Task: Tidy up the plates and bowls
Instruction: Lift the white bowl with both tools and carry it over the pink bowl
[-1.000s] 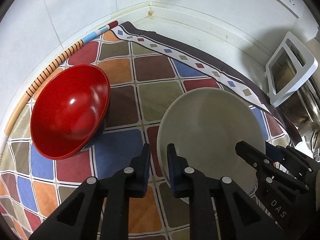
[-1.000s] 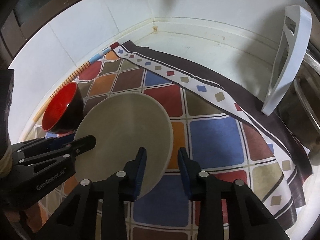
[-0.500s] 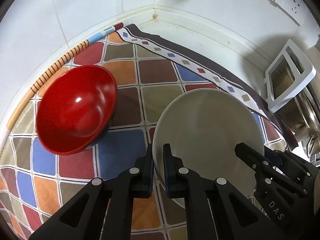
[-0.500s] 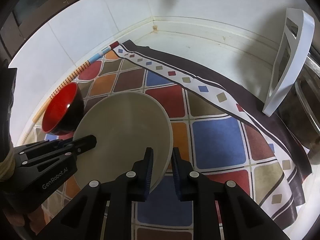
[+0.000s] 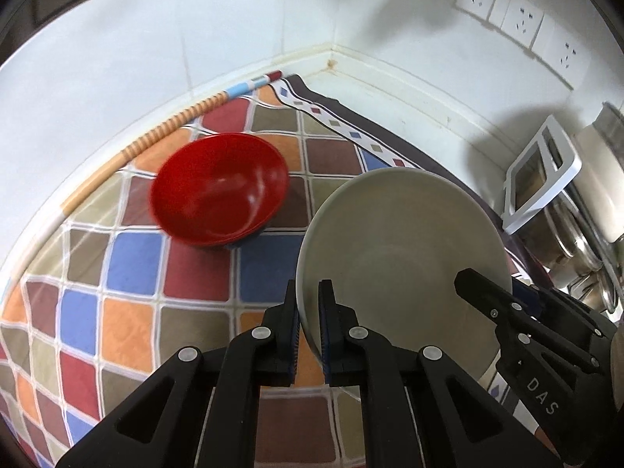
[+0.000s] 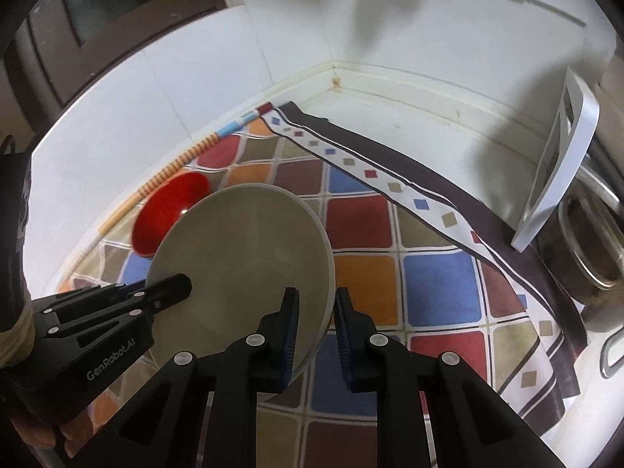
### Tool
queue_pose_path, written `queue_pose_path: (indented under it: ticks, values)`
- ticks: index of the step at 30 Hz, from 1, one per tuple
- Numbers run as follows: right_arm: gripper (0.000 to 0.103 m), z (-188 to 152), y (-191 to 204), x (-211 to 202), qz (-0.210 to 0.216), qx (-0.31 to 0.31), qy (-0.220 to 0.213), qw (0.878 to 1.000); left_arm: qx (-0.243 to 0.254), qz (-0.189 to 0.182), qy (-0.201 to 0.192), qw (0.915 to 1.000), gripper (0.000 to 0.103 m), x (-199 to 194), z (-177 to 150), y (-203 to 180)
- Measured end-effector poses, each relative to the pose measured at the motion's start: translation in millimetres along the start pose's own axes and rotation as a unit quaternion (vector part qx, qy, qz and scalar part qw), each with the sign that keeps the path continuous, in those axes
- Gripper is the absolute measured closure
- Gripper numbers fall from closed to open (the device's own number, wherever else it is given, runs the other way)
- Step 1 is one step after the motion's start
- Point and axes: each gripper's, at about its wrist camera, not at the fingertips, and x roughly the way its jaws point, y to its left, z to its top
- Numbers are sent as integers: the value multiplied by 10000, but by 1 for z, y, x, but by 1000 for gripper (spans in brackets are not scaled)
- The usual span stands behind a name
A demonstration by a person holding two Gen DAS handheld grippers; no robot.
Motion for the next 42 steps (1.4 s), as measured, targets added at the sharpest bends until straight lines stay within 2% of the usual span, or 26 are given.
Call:
queue_pose_path:
  ticks: [10,22,33,42]
  values:
    - [83,-12,35,-31,352,-430,-79,9984,-427,187,-362,9983,92,-54,-35,23]
    - [83,-40,81,-59,852,-1094,36,9903,-1008,411,-650,9919,92,-112,-95,57]
    - [83,-73,116,-76,1181,-1680,239,9784,-1767,475,-533,9817,91,-134,-159,75]
    - [83,-100,127,-73,1319,-2011,586,9689,-2254,458,-388,9724,90,-135,-192,77]
